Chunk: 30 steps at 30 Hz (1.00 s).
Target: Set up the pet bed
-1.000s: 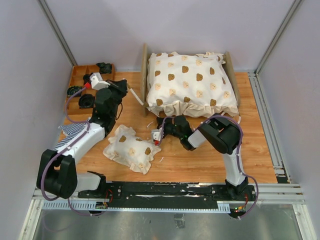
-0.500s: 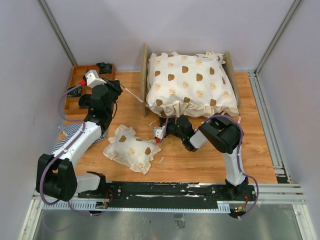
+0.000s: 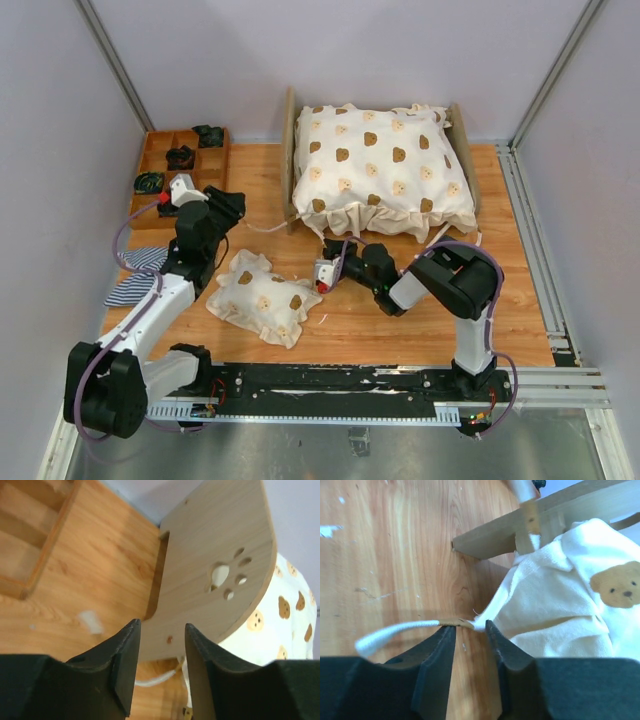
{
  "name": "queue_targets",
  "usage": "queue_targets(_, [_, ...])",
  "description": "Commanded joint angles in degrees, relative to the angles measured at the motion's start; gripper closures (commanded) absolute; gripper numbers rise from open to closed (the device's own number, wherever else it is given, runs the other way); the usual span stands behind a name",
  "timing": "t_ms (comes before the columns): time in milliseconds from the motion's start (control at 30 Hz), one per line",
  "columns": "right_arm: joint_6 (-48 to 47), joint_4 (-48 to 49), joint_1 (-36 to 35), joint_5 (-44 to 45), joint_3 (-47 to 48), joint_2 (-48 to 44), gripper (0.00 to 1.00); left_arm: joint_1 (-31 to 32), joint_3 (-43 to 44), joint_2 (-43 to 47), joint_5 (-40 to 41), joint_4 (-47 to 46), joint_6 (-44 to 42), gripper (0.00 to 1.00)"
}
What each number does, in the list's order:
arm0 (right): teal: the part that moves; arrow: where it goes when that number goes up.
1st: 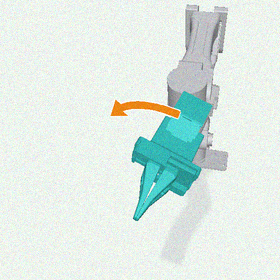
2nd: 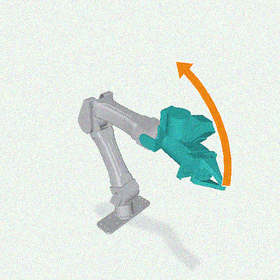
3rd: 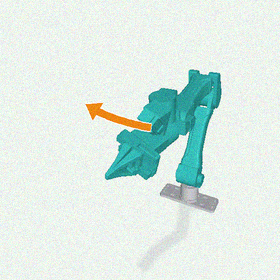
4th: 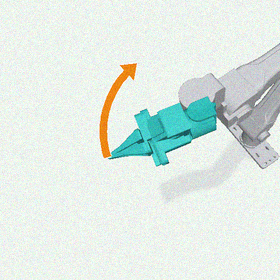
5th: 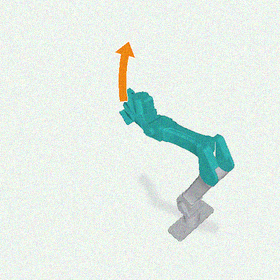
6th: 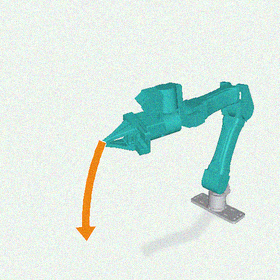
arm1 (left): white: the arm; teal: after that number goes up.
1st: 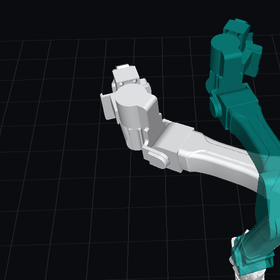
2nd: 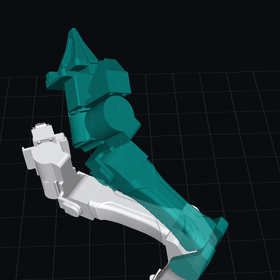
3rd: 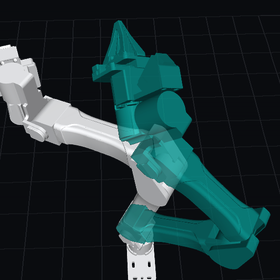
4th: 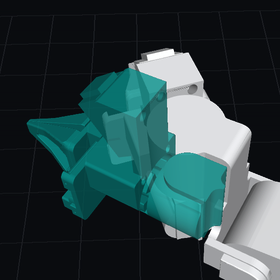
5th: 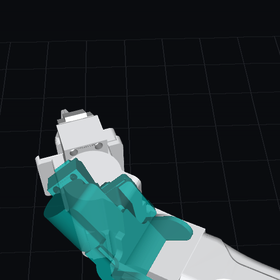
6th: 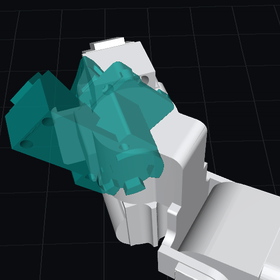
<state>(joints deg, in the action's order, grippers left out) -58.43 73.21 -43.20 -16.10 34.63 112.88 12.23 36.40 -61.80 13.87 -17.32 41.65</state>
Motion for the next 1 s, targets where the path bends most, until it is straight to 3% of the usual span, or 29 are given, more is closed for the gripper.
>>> queue_targets(0, [10.8, 6.4, -1.7, 0.4, -5.0, -5.3, 0.67, -0.3, -3.7, 3.0, -6.9, 2.2, 1.4, 0.51])
queue_targets(200, [31.2, 13.9, -2.6, -0.3, -10.7, -12.1, 0.68, -0.3, -4.9, 5.7, -11.8, 3.1, -2.8, 0.42])
queue_targets(333, [52.5, 8.7, -2.9, 10.0, -10.3, -18.8, 0.70, -0.3, -3.1, 1.9, -25.9, -2.8, -6.6, 0.44])
queue_targets(433, [62.7, -7.2, -2.9, 16.4, -7.0, -27.1, 0.73, 1.5, 0.0, -2.2, -30.8, -2.8, -9.5, 0.45])
queue_targets(567, [68.4, -49.2, -2.8, 29.1, 7.6, -38.2, 0.67, 7.4, 1.4, -5.3, -27.8, -3.1, -14.3, 0.42])
queue_targets(633, [68.8, -62.9, -2.4, 34.9, 14.0, -39.7, 0.63, 10.2, 1.4, -6.6, -25.3, -3.7, -15.2, 0.41])
queue_targets(800, [71.3, -84.1, 1.7, 40.1, 24.0, -40.9, 0.60, 14.0, 2.7, -12.8, -20.8, -7.1, -14.6, 0.39])
queue_targets(967, [70.3, -91.4, 8.5, 40.6, 26.1, -41.1, 0.58, 16.9, 6.9, -21.3, -17.7, -7.6, -14.1, 0.39])
